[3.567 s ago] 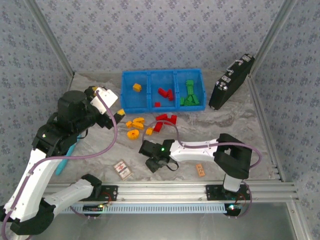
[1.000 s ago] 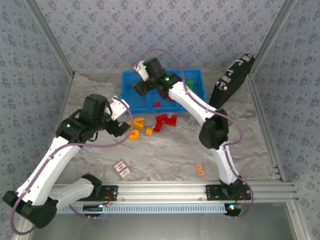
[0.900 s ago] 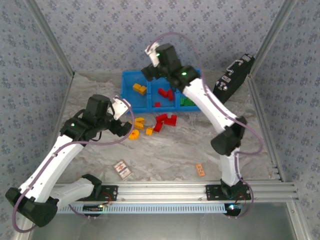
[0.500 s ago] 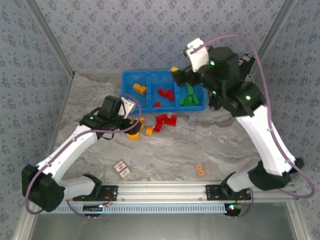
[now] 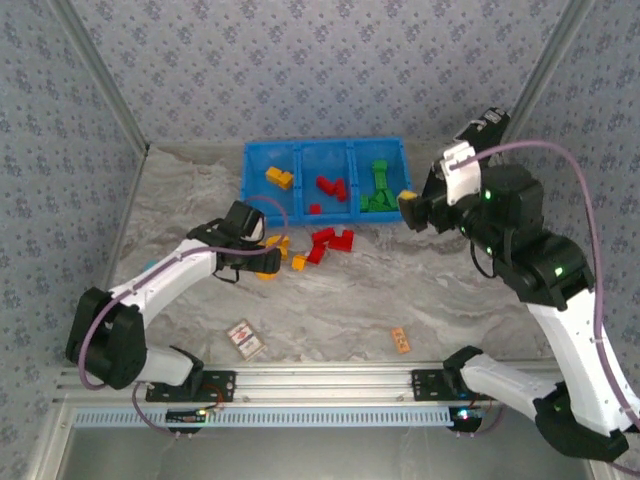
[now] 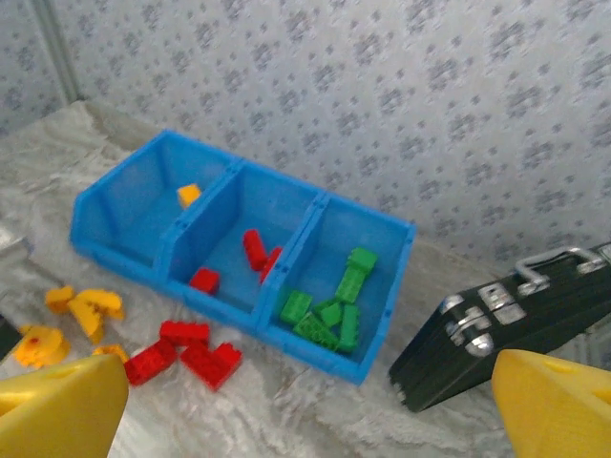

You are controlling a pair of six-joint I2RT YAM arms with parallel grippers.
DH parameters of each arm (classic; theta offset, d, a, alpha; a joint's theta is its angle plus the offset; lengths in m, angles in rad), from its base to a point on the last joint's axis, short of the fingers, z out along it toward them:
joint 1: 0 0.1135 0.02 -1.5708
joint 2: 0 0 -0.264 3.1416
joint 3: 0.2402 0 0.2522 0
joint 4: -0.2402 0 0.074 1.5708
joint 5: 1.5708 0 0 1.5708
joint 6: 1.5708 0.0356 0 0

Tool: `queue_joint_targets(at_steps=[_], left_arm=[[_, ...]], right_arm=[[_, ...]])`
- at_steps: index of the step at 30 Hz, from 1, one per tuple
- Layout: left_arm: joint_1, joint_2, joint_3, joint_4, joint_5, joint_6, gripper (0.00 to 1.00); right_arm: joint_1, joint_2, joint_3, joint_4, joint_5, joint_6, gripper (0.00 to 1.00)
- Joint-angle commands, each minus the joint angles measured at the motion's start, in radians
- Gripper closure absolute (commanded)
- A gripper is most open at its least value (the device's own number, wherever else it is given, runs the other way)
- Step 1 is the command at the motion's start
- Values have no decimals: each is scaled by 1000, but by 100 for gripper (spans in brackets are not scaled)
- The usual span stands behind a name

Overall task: Sort the legos into containers by color
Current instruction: Pick up the lego from the center of the table.

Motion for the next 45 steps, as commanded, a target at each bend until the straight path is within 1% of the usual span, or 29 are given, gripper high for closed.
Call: queue_joint_targets(at_steps=[1, 6, 9, 11, 13, 20, 27, 33, 38, 45], left_arm=[[-25, 53, -3, 44, -24, -17, 9], [-53, 131, 21, 50, -28, -21, 9], [-54, 176, 45, 30, -53, -73, 8], [-54, 209, 63, -3, -92, -110, 8], [-52, 244, 77, -11, -101, -126, 8], [-60, 308, 115, 23, -96, -121, 7], [-58, 358, 157, 7, -96, -108, 9], [-55, 381, 160, -11, -87, -124, 19], [-55, 385, 150, -17, -58, -136, 31], [-55, 334, 152, -55, -67, -148, 43]], right_arm=[[-4, -26, -50, 85, -110, -21, 0], [-4, 36, -38, 18, -138, -30, 0], [-4, 34, -59, 22, -147, -34, 0], [-4, 22, -71, 23, -136, -30, 1], [-5, 9, -83, 28, -132, -36, 0], [-10, -5, -97, 30, -119, -55, 0], [-12, -5, -104, 37, -108, -58, 0], [-17, 3, -106, 42, -110, -60, 0], [-26, 14, -112, 52, -115, -52, 0], [-41, 11, -121, 69, -99, -50, 0]])
